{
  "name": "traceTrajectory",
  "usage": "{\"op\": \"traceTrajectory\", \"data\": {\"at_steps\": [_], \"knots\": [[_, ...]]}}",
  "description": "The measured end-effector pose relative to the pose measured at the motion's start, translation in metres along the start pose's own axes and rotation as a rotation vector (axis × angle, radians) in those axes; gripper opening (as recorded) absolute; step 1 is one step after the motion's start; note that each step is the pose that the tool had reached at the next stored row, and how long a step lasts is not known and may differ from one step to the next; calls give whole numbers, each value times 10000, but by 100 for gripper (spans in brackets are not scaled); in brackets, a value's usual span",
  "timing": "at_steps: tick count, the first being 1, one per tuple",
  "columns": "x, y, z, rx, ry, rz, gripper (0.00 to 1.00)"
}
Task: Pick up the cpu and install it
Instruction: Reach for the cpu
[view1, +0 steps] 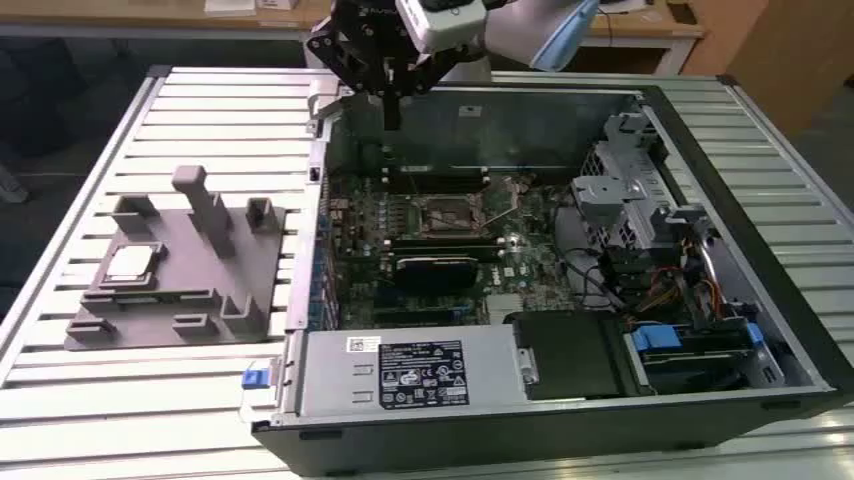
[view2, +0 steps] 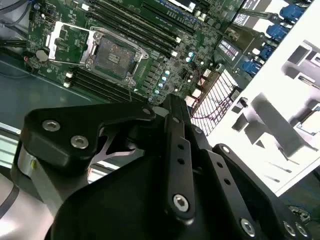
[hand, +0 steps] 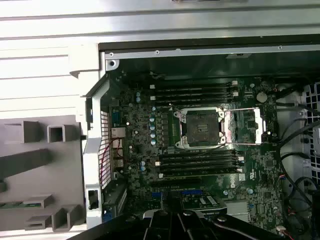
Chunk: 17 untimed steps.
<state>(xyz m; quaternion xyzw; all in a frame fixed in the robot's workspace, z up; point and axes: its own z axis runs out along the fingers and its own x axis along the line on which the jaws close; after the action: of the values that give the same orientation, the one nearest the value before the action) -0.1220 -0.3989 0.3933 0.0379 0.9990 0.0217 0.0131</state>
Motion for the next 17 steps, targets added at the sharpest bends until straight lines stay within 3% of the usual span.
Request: {"op": "traceTrajectory", "data": {"at_steps": [10,17], "knots": [[5,1,1,1,0,1,11],[69,18,9,-2,-2,0,11]]}}
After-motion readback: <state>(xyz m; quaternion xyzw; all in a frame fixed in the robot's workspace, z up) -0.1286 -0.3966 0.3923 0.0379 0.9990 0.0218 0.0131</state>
